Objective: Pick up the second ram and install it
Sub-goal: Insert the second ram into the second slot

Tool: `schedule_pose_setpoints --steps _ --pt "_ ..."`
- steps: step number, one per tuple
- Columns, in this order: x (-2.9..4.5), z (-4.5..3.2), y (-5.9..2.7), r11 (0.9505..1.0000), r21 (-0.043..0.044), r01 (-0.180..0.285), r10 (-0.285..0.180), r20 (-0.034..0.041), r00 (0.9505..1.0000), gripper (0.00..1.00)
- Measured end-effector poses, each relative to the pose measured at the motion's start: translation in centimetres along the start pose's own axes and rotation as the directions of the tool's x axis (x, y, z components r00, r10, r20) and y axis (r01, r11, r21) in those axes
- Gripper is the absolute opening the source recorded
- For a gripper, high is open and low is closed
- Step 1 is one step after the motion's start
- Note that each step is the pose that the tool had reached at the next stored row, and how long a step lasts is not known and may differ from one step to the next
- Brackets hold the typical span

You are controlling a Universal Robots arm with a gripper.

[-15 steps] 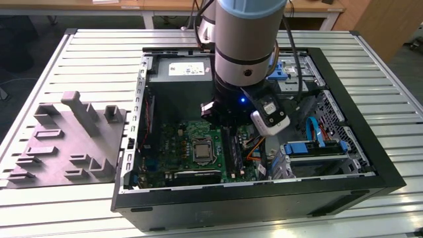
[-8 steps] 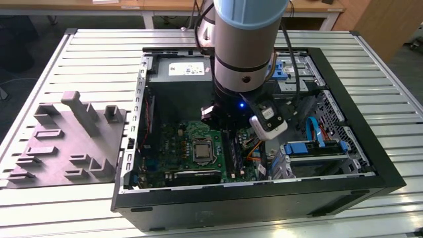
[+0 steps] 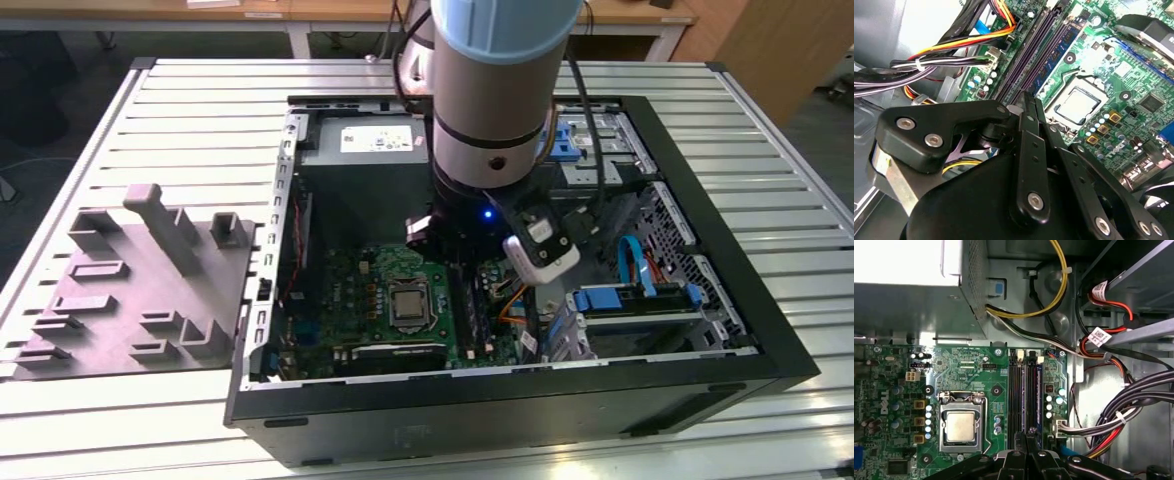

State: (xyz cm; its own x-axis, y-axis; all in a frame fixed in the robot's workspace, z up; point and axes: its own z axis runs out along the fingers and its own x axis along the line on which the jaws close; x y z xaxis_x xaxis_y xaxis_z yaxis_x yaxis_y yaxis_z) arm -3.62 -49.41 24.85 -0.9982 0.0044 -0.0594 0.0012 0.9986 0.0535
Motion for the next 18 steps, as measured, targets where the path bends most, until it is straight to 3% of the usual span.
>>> schedule_pose_setpoints --steps 7,12,15,18 --pt "0.05 0.86 -0.05 1.0000 0.0005 0.000 0.000 -0.0002 1.0000 0.12" --pt "0.06 0.94 -0.06 1.0000 0.0002 0.000 0.000 -0.0002 1.0000 0.12" --pt "0.07 0.96 -0.06 1.0000 -0.0096 -0.001 0.001 -0.0001 1.0000 0.12" --pt "0.11 1.15 -0.07 0.9999 -0.0101 -0.001 0.001 -0.0002 1.0000 0.12"
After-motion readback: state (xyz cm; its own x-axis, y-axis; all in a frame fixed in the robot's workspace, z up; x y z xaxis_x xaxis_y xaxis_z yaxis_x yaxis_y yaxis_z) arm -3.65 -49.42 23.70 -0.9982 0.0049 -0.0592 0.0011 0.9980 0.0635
